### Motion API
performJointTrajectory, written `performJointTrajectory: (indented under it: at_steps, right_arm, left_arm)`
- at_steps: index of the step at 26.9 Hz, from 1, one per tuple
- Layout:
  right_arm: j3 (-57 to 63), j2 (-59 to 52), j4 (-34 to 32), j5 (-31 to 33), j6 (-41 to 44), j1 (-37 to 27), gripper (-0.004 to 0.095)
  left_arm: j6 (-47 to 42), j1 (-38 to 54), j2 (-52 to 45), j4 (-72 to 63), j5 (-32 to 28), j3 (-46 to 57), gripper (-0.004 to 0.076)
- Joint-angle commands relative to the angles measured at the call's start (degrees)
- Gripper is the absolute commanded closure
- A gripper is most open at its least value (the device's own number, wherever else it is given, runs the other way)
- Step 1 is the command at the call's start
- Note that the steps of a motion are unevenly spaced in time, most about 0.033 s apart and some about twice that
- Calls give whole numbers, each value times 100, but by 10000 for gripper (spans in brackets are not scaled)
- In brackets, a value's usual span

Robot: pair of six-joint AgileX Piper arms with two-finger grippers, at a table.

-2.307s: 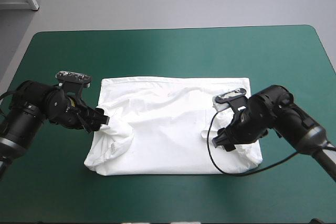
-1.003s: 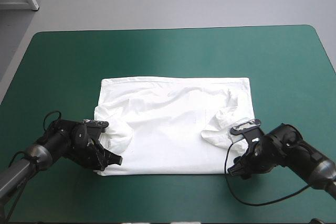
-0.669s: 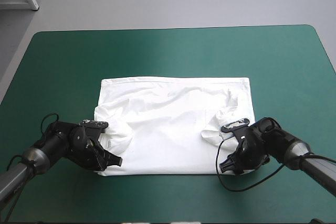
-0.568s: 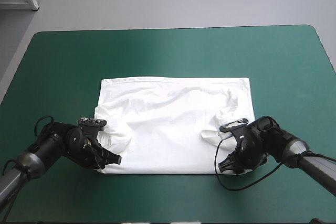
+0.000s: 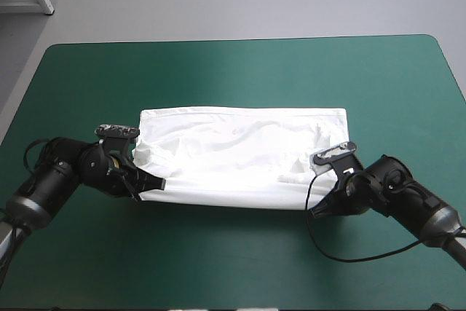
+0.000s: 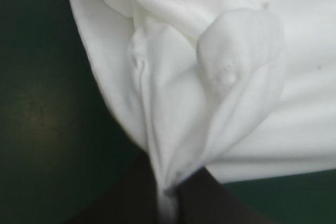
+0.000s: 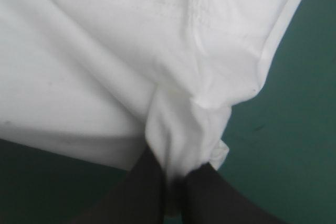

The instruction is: Fold the cloth

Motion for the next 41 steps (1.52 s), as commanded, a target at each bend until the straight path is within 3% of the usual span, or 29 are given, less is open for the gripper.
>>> performJointTrajectory:
  at_steps: [1, 4, 9, 22, 25, 29, 32, 34, 38, 41]
  right_arm:
    - [-696, -23, -850, -202, 214, 1, 923]
    - [-1501, 472, -1534, -510, 497, -291, 923]
    - [-2469, 1461, -1536, -898, 460, -1060, 923]
    - [-2821, 2804, -1500, -2411, 522, -1272, 919]
    - [-2830, 2905, -1251, -2607, 522, -1272, 791]
    - [-2855, 2873, -1083, -2711, 483, -1272, 441]
    - [-3029, 2743, -1095, -2379, 483, -1272, 223]
    - [-3163, 2601, -1154, -2107, 483, -1272, 186]
    - [-3281, 2149, -1347, -1683, 473, -1272, 192]
    - [-3281, 1829, -1347, -1343, 419, -1272, 217]
  left_arm:
    - [-19, -4, 319, 295, 74, -627, 732]
    - [61, 86, 1026, 520, 64, -1440, 732]
    - [347, 516, 1924, 504, -26, -2446, 732]
    - [227, 791, 3224, 650, -2182, -2911, 731]
    - [227, 791, 3329, 650, -2464, -2911, 683]
    - [227, 791, 3339, 626, -2619, -2926, 453]
    - [227, 791, 3339, 636, -2178, -3159, 277]
    - [238, 791, 3339, 654, -1661, -3502, 224]
    - [253, 766, 3339, 581, -511, -4404, 237]
    - [468, 705, 3339, 167, 261, -4885, 304]
